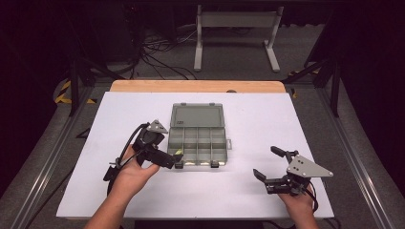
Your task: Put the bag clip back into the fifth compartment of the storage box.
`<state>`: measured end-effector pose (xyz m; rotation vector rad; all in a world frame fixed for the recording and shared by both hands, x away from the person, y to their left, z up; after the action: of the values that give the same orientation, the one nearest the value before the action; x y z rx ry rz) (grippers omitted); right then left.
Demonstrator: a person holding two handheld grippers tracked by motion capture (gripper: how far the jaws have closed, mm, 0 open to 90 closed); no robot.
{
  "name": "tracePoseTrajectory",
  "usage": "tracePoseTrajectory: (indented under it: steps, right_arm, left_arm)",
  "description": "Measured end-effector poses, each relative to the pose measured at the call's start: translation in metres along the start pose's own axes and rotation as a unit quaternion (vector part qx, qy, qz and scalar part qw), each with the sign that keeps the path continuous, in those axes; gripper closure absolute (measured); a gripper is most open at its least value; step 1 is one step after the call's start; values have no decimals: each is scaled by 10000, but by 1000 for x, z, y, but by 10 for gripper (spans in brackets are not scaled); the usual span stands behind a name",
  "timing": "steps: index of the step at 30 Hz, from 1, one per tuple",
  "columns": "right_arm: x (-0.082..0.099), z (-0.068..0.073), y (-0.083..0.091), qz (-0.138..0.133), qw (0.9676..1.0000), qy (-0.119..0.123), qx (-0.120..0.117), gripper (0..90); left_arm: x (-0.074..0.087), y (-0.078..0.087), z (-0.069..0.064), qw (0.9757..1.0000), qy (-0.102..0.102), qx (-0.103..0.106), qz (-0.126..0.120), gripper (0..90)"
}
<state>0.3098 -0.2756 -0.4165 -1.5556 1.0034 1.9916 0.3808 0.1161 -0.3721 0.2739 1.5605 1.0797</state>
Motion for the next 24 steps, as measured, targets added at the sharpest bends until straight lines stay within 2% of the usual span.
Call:
tracePoseTrajectory:
  steps: [6,9,13,15,17,19,24]
  right_arm:
    - [0,0,0,2,10000,6,8,62]
    - [0,0,0,5,10000,-13,16,60]
    - [0,0,0,-6,10000,-18,20,58]
    - [0,0,1,-19,10000,-26,7,58]
    - [0,0,1,-31,10000,-32,-6,58]
    - [0,0,1,-44,10000,-39,-13,57]
    - [-1,0,1,-41,10000,-29,-12,56]
  left_arm:
    - [4,10,-4,9990,-305,-250,-208,1]
    - [7,17,-6,9983,-372,-324,-326,0]
    - [15,28,-7,9973,-342,-314,-575,0]
    - [18,33,-6,9965,-349,-238,-725,0]
    - [23,40,-7,9946,-344,-131,-973,0]
    - [27,45,-7,9930,-382,-125,-1106,0]
    - [36,54,-8,9909,-485,-228,-1238,0]
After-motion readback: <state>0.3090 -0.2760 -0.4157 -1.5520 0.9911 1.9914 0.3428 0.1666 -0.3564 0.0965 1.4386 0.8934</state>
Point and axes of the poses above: each handheld gripper's, and its own axes: y roughly backward along the jaws, x roughly out of its underside, z roughly to its left, the point moved 2 cm from there along -y, roughly forward along the jaws, and after that the axes turned 15 degrees about -y, right-handed, at the moved point
